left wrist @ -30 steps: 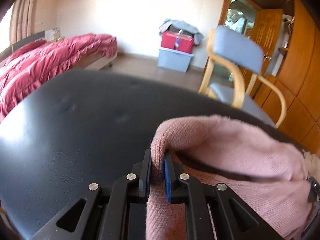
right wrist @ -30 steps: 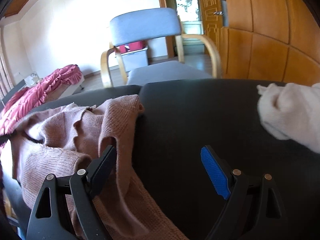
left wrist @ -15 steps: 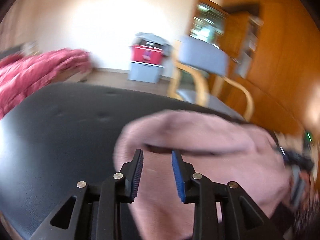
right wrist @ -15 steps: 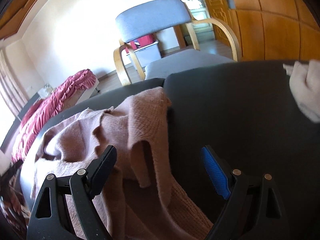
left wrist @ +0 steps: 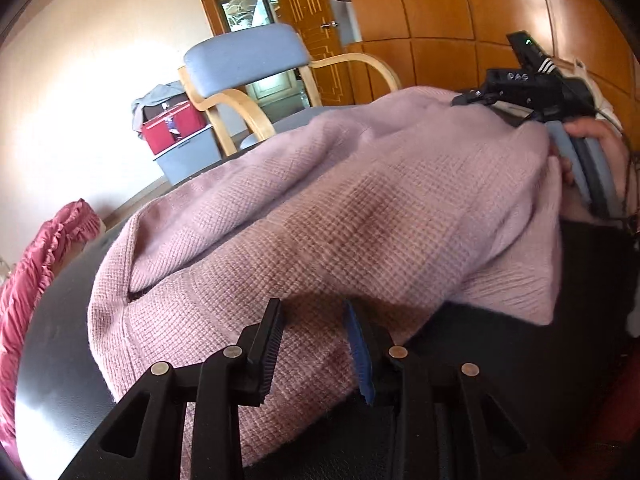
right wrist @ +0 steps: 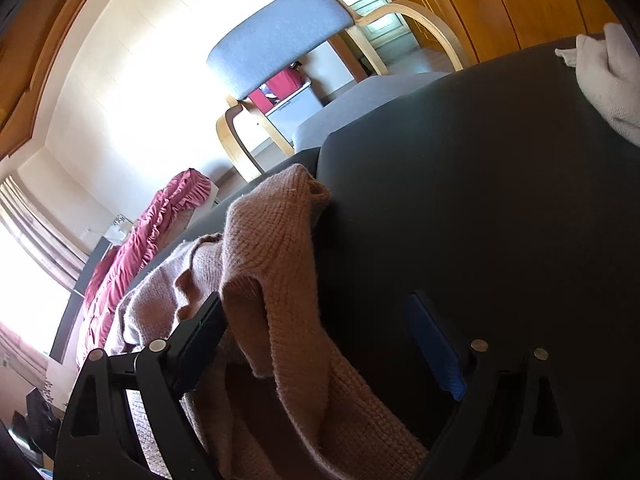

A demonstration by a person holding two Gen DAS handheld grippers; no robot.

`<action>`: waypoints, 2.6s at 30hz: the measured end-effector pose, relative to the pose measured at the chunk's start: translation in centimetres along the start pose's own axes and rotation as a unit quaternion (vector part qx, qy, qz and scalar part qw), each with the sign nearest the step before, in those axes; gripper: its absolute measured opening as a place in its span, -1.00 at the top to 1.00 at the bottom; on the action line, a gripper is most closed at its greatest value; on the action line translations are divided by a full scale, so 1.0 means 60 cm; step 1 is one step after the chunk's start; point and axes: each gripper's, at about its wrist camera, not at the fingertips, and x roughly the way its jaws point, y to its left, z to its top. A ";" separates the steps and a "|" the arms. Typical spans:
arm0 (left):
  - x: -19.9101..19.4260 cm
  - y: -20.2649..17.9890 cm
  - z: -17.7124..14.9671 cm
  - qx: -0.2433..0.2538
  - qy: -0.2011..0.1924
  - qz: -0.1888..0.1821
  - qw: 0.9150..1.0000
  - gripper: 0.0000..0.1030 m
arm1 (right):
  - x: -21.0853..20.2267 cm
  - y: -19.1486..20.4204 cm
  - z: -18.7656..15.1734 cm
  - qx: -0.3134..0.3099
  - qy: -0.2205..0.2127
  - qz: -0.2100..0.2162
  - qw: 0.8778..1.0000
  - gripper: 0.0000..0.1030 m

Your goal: Fold clothes

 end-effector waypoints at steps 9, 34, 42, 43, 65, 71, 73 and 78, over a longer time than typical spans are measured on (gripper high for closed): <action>-0.008 -0.057 -0.010 0.127 0.012 0.050 0.991 0.22 | 0.003 -0.002 -0.005 0.005 -0.003 0.010 1.000 -0.83; -0.099 0.143 0.148 -0.102 -0.127 0.098 0.982 0.85 | 0.003 -0.018 -0.003 0.007 -0.007 0.014 1.000 -0.84; -0.072 0.378 0.126 -0.235 -0.107 0.246 0.934 0.83 | 0.005 -0.017 -0.001 0.005 -0.006 0.012 1.000 -0.84; -0.054 0.410 0.106 -0.260 -0.082 0.262 0.926 0.82 | 0.005 -0.017 -0.001 0.005 -0.006 0.012 1.000 -0.84; -0.052 0.579 -0.194 -0.482 0.066 0.286 0.825 0.46 | 0.007 -0.010 0.003 -0.004 -0.001 0.010 1.000 -0.92; -0.106 0.527 -0.185 -0.400 0.035 0.263 0.877 0.46 | -0.016 0.005 0.008 -0.034 0.007 -0.011 0.999 -0.92; -0.122 0.501 -0.178 -0.359 0.016 0.234 0.903 0.46 | -0.043 0.016 0.004 -0.061 -0.006 -0.003 0.998 -0.92; -0.144 0.426 -0.161 -0.258 0.010 0.298 0.919 0.46 | -0.096 0.028 -0.007 -0.103 -0.019 -0.004 0.994 -0.92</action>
